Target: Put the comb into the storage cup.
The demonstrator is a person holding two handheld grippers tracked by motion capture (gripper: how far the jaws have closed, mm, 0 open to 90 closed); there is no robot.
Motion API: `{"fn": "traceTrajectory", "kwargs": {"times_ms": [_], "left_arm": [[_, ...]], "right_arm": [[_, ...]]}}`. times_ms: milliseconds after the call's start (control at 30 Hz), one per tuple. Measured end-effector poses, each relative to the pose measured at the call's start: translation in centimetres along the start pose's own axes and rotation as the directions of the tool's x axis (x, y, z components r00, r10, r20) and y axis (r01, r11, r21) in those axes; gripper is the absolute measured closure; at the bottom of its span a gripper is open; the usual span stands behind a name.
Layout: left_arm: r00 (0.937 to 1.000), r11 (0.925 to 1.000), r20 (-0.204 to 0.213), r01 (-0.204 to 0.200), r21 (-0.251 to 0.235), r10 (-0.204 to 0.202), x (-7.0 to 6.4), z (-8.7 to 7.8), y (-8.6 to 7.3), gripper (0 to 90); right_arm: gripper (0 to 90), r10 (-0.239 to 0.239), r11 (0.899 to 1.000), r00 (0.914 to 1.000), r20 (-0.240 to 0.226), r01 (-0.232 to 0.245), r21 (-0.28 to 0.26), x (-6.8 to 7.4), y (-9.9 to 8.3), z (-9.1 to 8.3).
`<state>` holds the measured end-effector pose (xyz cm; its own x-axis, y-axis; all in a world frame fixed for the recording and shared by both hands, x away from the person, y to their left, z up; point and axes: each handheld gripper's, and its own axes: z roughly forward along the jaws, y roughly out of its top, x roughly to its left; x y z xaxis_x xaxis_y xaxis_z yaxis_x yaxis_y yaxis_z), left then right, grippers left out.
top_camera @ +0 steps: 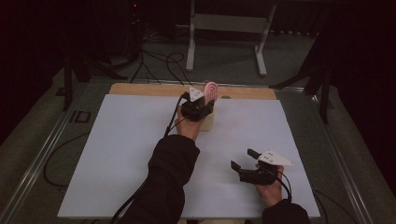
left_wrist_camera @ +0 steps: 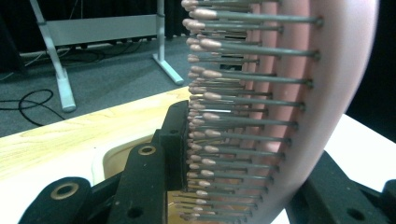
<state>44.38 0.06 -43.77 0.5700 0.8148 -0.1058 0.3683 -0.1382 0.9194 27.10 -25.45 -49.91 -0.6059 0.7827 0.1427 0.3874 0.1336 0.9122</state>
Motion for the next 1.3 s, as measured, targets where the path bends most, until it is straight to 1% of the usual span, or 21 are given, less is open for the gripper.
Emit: {"fn": "traceTrajectory", "kwargs": {"times_ms": [200,533,567,767,1000,1133,1300], "left_arm": [[0.9995,0.9995,0.006,0.032,-0.008,-0.032,0.5,-0.2,-0.2,63.2],[0.9991,0.9992,0.011,0.04,-0.002,-0.04,0.8,-0.2,-0.2,62.7],[0.9988,0.9989,0.017,0.046,0.001,-0.046,0.9,-0.1,-0.1,62.4],[0.9979,0.9982,0.025,0.059,0.012,-0.059,1.5,-0.3,0.0,61.5],[0.9982,0.9981,0.021,0.055,0.03,-0.055,1.8,-0.3,0.1,59.9],[0.9983,0.9972,0.016,0.055,0.051,-0.056,2.0,-0.3,0.0,58.2],[0.9981,0.9964,0.01,0.06,0.059,-0.061,2.2,-0.3,0.0,56.9]], "right_arm": [[11.7,-0.002,1.0,1.0,0.002,0.002,0.0,0.0,0.0,0.1],[11.7,-0.001,1.0,1.0,0.001,0.001,0.003,0.1,0.0,0.0],[11.7,-0.001,1.0,1.0,0.001,0.001,0.004,0.1,0.0,0.0],[11.7,0.0,1.0,1.0,0.001,0.0,0.003,0.1,0.0,0.0],[11.7,-0.003,1.0,1.0,0.002,0.003,0.005,0.1,0.0,0.0],[11.7,-0.002,1.0,1.0,0.004,0.002,0.005,0.1,0.0,0.0],[11.7,0.0,1.0,1.0,0.004,0.0,0.003,0.1,0.0,0.0]]}}
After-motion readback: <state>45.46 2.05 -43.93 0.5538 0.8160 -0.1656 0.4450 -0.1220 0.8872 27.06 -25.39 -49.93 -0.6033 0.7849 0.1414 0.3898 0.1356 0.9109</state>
